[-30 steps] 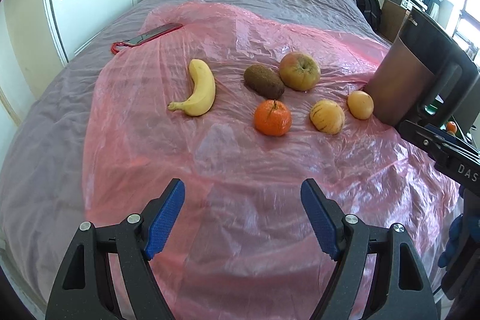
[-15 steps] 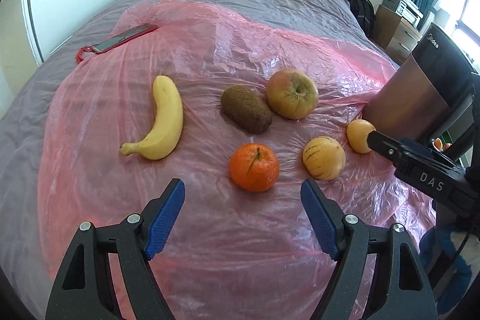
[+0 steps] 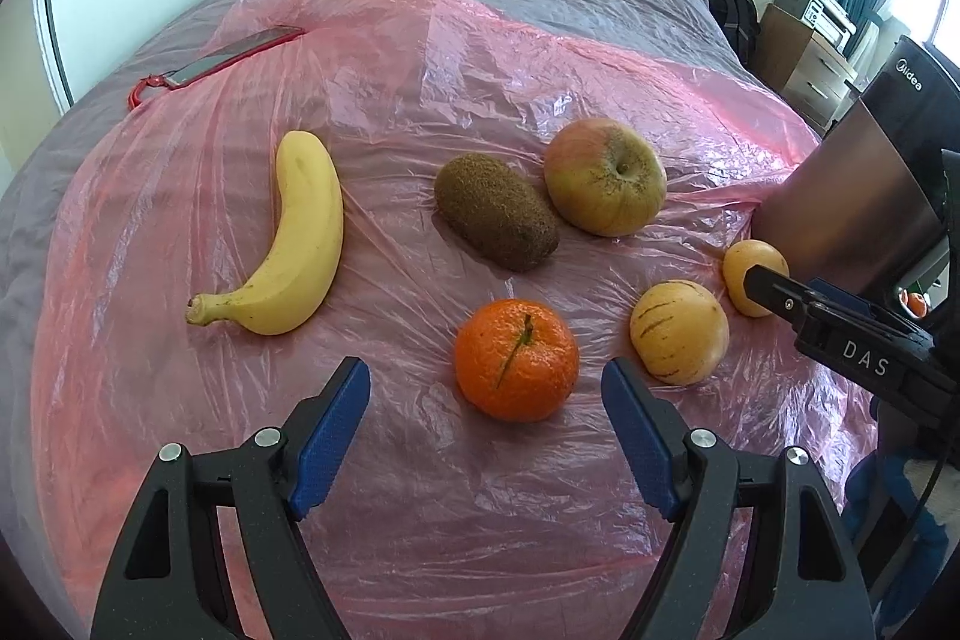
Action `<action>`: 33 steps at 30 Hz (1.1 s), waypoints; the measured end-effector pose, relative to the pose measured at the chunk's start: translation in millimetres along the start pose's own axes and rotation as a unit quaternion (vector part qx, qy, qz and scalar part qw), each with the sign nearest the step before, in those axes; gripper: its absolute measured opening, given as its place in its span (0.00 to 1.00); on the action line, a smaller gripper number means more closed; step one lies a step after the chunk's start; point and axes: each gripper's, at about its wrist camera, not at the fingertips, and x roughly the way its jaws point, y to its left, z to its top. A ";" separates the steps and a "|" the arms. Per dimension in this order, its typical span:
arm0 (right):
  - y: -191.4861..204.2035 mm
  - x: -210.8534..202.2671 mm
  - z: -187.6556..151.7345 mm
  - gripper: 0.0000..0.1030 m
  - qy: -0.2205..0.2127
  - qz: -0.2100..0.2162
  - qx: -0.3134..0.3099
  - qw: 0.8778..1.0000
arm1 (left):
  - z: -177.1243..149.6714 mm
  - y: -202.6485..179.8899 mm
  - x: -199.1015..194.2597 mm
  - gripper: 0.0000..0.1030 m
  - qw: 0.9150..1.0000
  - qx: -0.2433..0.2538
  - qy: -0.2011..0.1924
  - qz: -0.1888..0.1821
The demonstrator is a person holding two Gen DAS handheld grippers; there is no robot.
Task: Organize fruits
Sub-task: 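Lower both open tools over a tangerine and a round yellow pear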
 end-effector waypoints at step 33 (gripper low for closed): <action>-14.5 44.5 8.6 1.00 0.017 0.027 0.002 1.000 | 1.9 2.9 26.0 0.68 0.999 -0.014 0.029 -0.007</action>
